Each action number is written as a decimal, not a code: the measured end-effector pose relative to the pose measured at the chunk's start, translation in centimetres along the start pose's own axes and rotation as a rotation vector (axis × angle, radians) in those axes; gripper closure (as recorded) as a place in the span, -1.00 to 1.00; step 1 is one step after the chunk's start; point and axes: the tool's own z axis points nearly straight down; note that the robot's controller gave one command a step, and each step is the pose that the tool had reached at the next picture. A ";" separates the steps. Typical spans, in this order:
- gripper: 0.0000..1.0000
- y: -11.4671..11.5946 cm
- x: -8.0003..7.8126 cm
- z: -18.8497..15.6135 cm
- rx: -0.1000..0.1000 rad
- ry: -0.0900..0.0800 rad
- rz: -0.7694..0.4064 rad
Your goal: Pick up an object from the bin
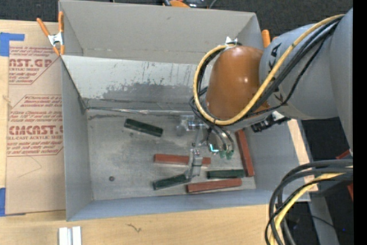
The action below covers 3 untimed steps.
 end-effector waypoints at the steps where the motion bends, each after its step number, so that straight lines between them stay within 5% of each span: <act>1: -1.00 -2.6 -3.3 7.5 0.002 -0.005 -0.092; 2: 1.00 -2.5 -3.4 7.1 0.000 -0.009 -0.093; 3: 1.00 -3.4 -4.4 -13.1 0.001 -0.019 -0.050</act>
Offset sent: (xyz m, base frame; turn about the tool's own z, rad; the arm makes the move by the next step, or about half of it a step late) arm 0.0331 -0.0251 -0.0717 -0.0932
